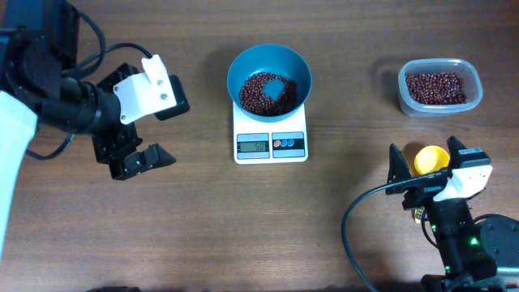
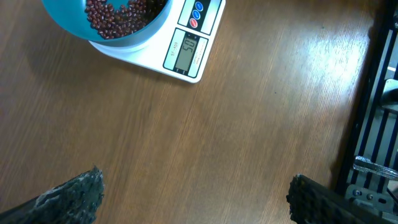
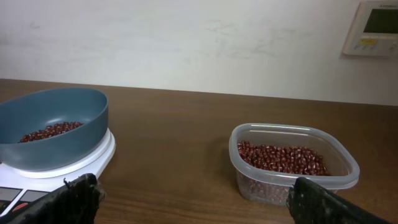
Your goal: Scoop item into bowl and weigh 50g on scale
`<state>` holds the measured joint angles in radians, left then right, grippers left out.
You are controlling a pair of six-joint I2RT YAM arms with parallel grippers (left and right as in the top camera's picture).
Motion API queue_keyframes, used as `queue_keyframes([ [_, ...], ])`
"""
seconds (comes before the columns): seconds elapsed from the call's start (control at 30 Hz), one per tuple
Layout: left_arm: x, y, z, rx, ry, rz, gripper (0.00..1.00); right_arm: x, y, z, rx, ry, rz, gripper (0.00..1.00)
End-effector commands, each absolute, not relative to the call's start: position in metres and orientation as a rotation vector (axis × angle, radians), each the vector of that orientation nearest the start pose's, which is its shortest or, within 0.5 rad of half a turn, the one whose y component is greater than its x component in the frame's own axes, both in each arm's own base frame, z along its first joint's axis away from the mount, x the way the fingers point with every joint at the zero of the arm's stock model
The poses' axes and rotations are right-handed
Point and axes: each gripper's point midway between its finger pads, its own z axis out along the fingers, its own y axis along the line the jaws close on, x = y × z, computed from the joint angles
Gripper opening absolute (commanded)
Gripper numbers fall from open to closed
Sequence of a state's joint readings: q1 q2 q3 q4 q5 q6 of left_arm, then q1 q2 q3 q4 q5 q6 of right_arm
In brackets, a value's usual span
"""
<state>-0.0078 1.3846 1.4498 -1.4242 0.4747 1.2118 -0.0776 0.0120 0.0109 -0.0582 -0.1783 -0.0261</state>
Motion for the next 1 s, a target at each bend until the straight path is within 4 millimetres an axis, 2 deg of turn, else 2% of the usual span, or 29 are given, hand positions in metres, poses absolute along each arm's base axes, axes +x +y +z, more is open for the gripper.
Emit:
queue_keyframes([
  [0.0,0.258,-0.08,0.228,1.597,2.139,-0.371,0.99,0.245,0.013,0.159,-0.1,1.633,0.072,0.99],
  [0.27,0.246,-0.081,0.226,1.602,2.179,-0.425,0.99,0.245,0.013,0.159,-0.1,1.633,0.072,0.99],
  [0.43,0.217,-0.083,0.227,1.581,2.276,-0.551,0.99,0.245,0.013,0.159,-0.1,1.633,0.072,0.99],
  [0.53,0.209,-0.083,0.244,1.373,2.36,-0.516,0.98,0.245,0.013,0.159,-0.1,1.633,0.072,0.99],
  [0.67,0.2,-0.082,0.274,1.198,2.306,-0.4,0.99,0.245,0.013,0.159,-0.1,1.633,0.072,0.99],
  [0.8,0.215,-0.081,0.288,1.006,2.267,-0.358,0.99,0.245,0.013,0.159,-0.1,1.633,0.072,0.99],
  [0.97,0.237,-0.082,0.27,0.986,2.078,-0.253,0.99,0.245,0.013,0.159,-0.1,1.633,0.072,0.99],
])
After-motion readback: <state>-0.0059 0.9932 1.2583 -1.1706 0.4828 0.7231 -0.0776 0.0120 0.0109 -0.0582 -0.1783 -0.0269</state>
